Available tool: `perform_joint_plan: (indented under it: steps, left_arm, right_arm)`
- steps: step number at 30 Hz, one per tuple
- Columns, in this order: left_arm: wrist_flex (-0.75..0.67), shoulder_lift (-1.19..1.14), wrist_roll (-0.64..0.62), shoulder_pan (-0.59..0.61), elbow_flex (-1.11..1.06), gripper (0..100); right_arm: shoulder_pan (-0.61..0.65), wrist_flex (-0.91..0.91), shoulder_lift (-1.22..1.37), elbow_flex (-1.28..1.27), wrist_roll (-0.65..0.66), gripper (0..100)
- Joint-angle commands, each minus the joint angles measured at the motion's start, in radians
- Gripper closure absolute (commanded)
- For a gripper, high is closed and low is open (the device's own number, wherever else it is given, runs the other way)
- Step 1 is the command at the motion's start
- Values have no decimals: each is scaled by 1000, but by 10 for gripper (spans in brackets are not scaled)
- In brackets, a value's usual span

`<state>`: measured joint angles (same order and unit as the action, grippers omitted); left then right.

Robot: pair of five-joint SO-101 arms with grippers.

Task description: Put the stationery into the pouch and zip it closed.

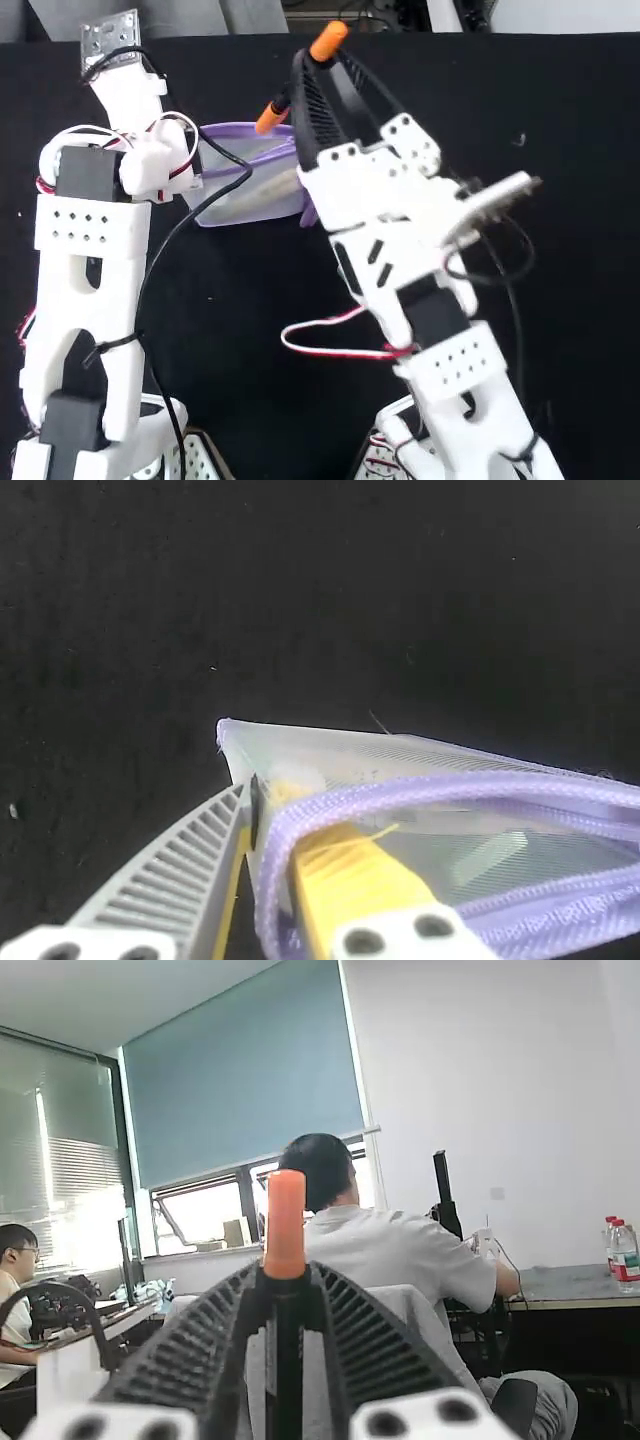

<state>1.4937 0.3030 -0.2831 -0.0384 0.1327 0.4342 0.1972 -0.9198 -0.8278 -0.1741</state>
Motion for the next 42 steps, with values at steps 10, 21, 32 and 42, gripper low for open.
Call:
perform_joint_plan:
  steps: [10,21,32,42]
  left_arm:
    - [-12,-3,-8,-7,12,973]
    - [-11,-3,-8,-7,10,973]
    - [-20,-3,-11,105,12,973]
    - [-46,66,-133,240,13,973]
  right_arm:
    - [55,63,143,-74,-5,987]
    - [100,60,176,-125,117,665]
    - [40,38,59,-108,123,636]
    - [-135,-327,-282,54,123,636]
